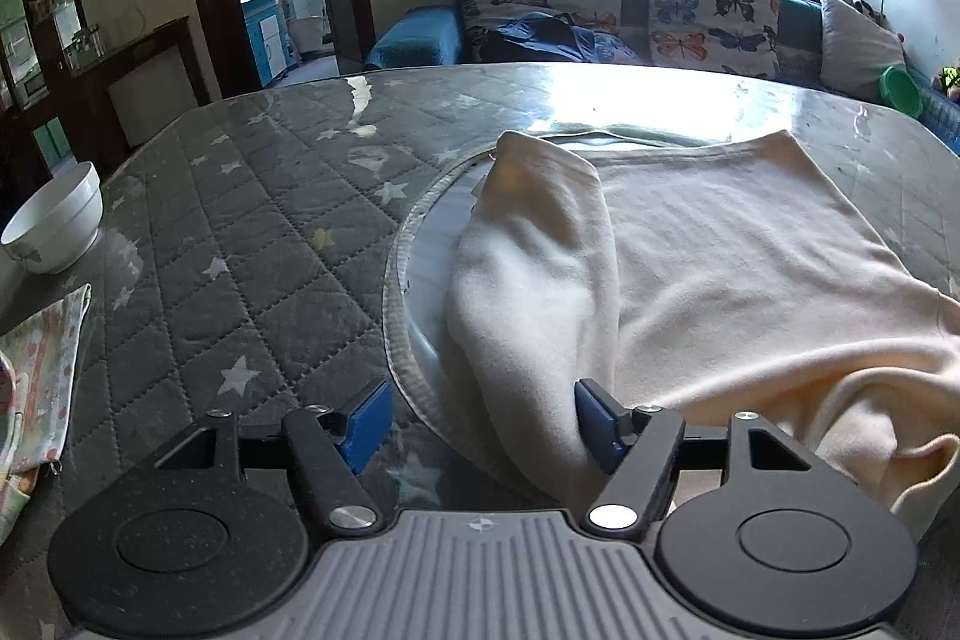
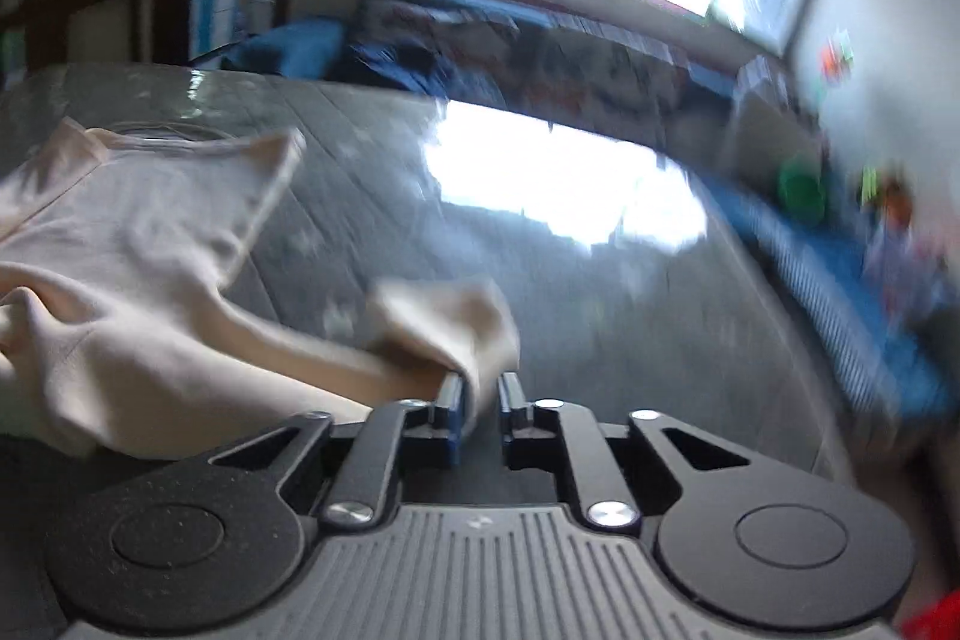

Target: Fold clothes

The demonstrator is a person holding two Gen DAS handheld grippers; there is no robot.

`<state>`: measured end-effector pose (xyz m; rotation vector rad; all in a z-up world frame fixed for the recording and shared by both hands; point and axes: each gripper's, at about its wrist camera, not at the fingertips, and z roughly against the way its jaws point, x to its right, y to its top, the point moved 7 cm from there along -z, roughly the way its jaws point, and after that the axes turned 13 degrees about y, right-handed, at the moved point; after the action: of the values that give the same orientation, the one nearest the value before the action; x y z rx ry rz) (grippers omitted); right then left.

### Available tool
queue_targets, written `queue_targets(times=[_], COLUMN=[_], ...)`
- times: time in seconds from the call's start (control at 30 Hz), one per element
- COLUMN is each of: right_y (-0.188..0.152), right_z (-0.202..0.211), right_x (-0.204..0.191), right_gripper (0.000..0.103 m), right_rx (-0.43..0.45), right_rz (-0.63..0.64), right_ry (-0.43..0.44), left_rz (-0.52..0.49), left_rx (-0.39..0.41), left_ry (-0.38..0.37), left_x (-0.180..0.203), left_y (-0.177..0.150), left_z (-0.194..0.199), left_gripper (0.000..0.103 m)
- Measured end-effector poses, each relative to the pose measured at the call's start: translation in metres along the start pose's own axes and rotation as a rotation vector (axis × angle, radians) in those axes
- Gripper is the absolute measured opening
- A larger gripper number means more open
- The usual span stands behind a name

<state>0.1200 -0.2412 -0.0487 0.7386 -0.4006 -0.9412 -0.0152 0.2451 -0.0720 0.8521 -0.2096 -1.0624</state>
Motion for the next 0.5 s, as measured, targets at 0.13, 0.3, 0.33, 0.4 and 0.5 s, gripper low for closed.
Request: queue_targets(times=[0.13, 0.3, 0.33, 0.4, 0.5], right_y=[-0.022, -0.02, -0.018, -0.012, -0.003], right_z=[0.008, 0.028, 0.033, 0.037, 0.034], right_x=[0.025, 0.036, 0.038, 0.035, 0.023], right_gripper=[0.025, 0.036, 0.036, 0.039, 0.056], right_rx=[-0.008, 0.037, 0.055, 0.085, 0.104], right_rz=[-0.111, -0.138, -0.148, -0.145, -0.101], right_ry=[-0.001, -0.026, -0.029, -0.02, -0.014], left_rz=[-0.014, -0.004, -0.007, -0.02, -0.037], left_rx=[0.026, 0.067, 0.074, 0.089, 0.111], left_ry=[-0.003, -0.02, -0.031, -0.052, -0.107], left_x=[-0.003, -0.008, -0.007, -0.003, 0.011], left_y=[0.003, 0.005, 0.004, 0.002, 0.0], left_z=[0.009, 0.027, 0.032, 0.042, 0.059], left_gripper=[0.072, 0.074, 0.074, 0.075, 0.075])
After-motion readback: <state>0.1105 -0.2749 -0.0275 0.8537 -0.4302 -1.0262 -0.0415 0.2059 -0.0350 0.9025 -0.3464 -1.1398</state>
